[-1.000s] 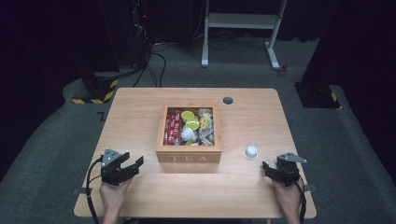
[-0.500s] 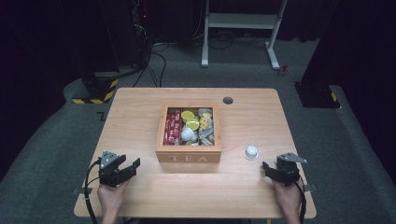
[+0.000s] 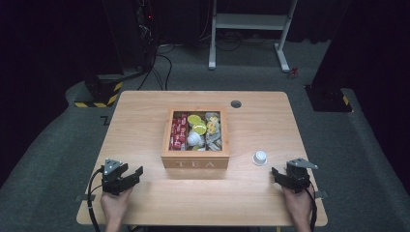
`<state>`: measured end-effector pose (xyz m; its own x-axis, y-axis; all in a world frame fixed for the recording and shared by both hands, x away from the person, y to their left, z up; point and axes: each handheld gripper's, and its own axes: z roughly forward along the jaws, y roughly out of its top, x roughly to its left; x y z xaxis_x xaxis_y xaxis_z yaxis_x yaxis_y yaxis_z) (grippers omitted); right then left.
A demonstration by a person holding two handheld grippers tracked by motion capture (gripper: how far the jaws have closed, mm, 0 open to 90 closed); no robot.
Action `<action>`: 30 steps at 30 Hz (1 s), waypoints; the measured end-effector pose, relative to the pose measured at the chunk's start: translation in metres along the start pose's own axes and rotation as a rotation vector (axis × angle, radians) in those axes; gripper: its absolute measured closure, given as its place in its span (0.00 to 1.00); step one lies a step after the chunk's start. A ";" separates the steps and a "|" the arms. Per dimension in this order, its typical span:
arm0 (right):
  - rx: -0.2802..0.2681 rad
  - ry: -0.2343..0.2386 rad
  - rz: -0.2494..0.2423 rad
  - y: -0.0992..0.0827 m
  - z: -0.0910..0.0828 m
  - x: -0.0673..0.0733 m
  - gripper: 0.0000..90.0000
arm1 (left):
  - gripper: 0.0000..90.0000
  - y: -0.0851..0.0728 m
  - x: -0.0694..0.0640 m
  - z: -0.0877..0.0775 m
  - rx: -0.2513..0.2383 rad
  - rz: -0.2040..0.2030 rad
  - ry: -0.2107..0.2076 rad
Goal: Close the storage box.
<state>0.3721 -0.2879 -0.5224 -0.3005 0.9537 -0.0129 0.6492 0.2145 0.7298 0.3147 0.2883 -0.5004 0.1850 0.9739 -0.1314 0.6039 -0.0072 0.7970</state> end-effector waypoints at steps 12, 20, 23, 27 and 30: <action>0.000 0.000 0.001 0.000 0.000 0.000 0.38 | 0.39 -0.007 0.004 0.009 0.015 -0.011 0.018; 0.000 0.000 0.000 0.000 0.000 0.000 0.38 | 0.39 -0.007 0.005 0.016 0.025 -0.009 0.029; 0.000 0.000 0.001 0.000 0.000 0.000 0.38 | 0.39 -0.008 0.003 0.020 0.034 -0.004 0.032; 0.000 0.000 0.001 0.000 0.000 0.000 0.38 | 0.39 -0.009 0.003 0.024 0.042 -0.009 0.042; 0.000 0.000 0.000 0.000 0.000 0.000 0.38 | 0.39 -0.011 0.003 0.028 0.048 -0.007 0.051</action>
<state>0.3721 -0.2879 -0.5224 -0.3000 0.9539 -0.0128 0.6494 0.2140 0.7297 0.3302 0.2851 -0.5257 0.1421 0.9842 -0.1054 0.6418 -0.0105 0.7668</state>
